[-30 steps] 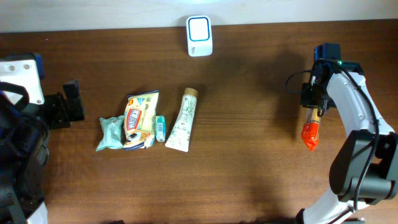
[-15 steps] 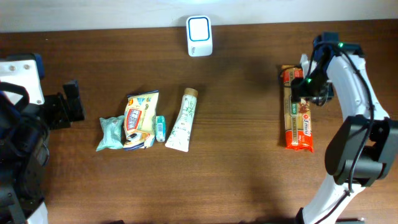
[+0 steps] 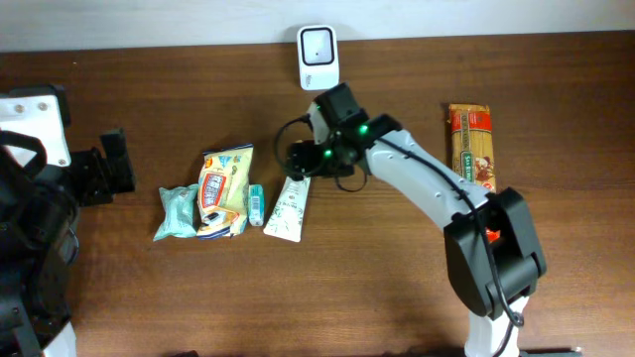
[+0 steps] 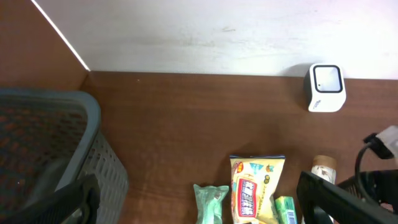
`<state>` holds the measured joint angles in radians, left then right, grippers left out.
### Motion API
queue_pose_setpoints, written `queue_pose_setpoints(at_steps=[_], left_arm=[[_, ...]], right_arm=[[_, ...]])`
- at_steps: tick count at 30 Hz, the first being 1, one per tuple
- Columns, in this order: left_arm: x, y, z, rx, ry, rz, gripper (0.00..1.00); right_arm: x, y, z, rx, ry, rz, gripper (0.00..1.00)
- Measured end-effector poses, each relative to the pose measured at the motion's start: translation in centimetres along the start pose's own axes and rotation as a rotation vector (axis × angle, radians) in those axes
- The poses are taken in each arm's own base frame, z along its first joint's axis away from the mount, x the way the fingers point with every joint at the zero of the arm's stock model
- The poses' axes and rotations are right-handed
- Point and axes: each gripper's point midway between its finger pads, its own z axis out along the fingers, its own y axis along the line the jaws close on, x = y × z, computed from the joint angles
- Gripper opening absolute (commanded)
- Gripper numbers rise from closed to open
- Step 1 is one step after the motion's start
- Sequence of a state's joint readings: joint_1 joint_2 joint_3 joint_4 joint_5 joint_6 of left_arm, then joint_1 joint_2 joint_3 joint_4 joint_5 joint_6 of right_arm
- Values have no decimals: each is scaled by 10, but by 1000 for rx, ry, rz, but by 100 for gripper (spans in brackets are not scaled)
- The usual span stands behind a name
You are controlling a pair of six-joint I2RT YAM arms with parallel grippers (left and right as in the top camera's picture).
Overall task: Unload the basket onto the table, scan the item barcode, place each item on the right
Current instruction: 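Move the right gripper to the white tube and grasp it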
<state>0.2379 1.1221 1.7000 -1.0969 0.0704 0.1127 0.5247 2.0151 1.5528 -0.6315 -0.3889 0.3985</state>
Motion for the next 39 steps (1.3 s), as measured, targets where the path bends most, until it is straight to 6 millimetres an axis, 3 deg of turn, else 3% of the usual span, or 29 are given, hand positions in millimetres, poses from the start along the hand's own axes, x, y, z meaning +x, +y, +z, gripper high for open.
queue_pose_setpoints(at_steps=[4,7,10,11,13,14,19,23,24,27,31,35,37,39], left_arm=[[0,0,0,0,0,0,99],[0,0,0,0,0,0,99],[0,0,0,0,0,0,99],[0,0,0,0,-1,0,99],[0,0,0,0,0,0,99],[0,0,0,0,0,0,99],[0,0,0,0,0,0,99],[0,0,0,0,0,0,99],[0,0,0,0,0,0,99],[0,0,0,0,0,0,99],[0,0,0,0,0,0,99],[0,0,0,0,0,0,99],[0,0,0,0,0,0,99],[0,0,0,0,2,0,99]], right_arm=[[16,-18,37,2,84,55,86],[18,-22,42,6,93,62,85],[15,-37,56,-15,100,89,65],[9,-35,56,-48,84,81,52],[11,-30,68,-132,104,79,9],[15,-28,71,-152,121,76,4],[14,-21,65,-221,139,63,4],[30,-36,47,-215,214,65,8],[35,-42,41,-196,229,58,34],[55,-65,27,-95,299,44,58],[67,-97,14,102,342,27,62],[68,-141,-7,318,353,31,66],[67,-149,-23,391,380,33,66],[55,-140,-42,416,391,25,66]])
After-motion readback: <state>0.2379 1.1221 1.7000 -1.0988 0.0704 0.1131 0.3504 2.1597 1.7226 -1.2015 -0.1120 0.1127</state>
